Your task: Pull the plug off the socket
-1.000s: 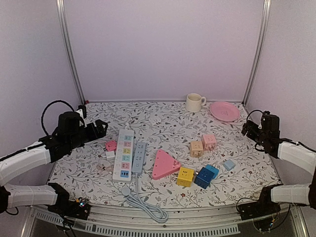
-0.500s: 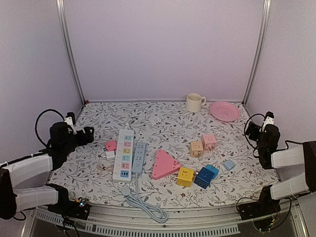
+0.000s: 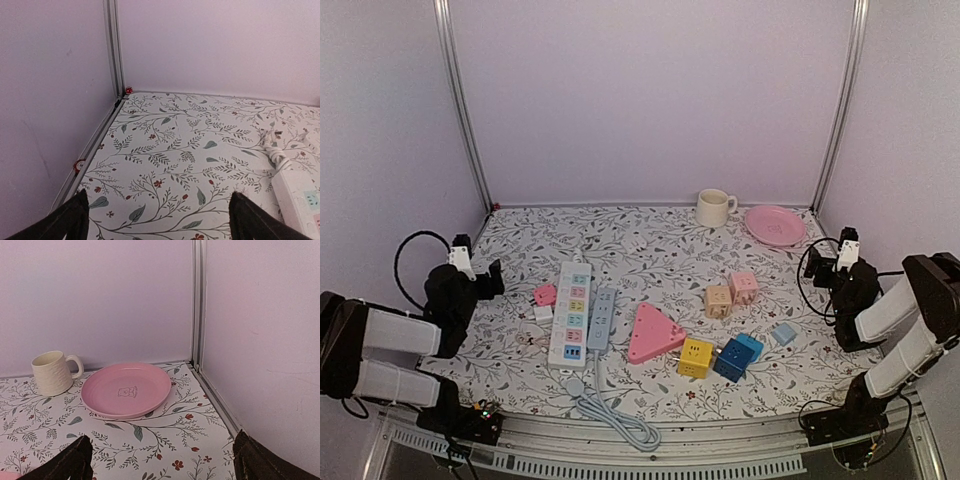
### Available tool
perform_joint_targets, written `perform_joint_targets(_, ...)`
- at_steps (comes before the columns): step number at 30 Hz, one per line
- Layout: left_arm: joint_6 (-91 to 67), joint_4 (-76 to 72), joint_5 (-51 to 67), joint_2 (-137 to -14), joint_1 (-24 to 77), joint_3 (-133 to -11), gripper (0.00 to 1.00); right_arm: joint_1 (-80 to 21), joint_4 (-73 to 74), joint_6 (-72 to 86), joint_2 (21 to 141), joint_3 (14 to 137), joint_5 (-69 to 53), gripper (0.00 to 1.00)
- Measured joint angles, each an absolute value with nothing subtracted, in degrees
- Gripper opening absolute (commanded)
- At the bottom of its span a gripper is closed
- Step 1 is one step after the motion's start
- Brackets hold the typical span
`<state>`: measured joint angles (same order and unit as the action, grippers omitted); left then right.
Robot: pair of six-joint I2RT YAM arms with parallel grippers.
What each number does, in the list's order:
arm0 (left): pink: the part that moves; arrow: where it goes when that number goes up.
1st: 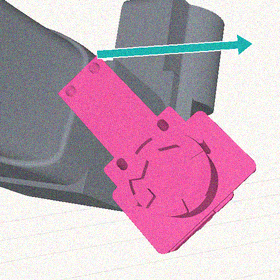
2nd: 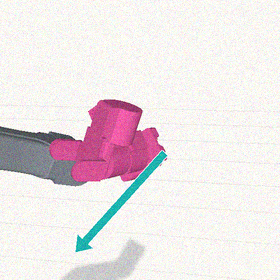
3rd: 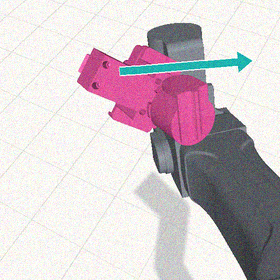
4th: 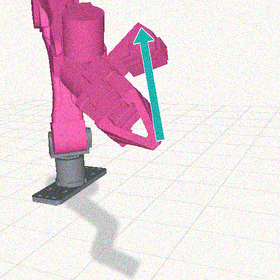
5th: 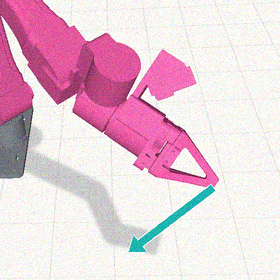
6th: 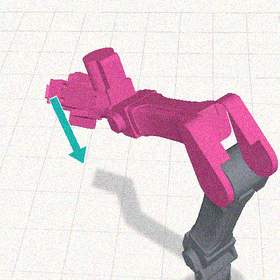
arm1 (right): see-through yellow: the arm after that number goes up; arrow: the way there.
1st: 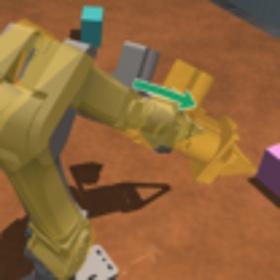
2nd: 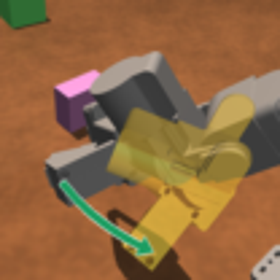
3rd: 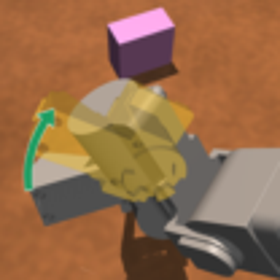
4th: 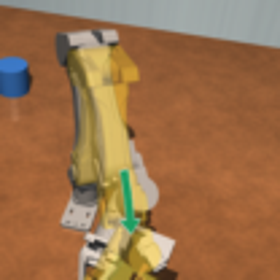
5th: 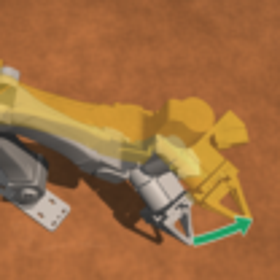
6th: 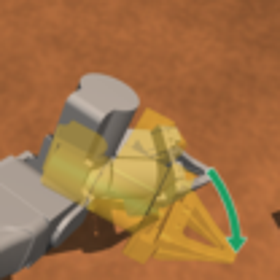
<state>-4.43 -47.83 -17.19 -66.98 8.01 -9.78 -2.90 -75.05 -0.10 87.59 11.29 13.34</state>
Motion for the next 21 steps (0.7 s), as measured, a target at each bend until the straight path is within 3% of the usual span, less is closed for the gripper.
perform_joint_targets(9, 2.0, -65.2, -15.6, -77.9, 7.8, -9.6, 0.97, -3.0, -76.5, -1.0, 87.7, 11.3, 13.2, 0.99)
perform_joint_targets(13, 4.5, -81.1, -14.5, -86.5, 7.7, -5.3, 0.97, -3.0, -76.6, -1.0, 87.7, 11.3, 13.1, 0.99)
perform_joint_targets(21, 4.8, -82.0, -15.8, -90.3, 6.7, -10.4, 0.97, -3.0, -76.8, -1.1, 87.7, 11.3, 13.1, 0.99)
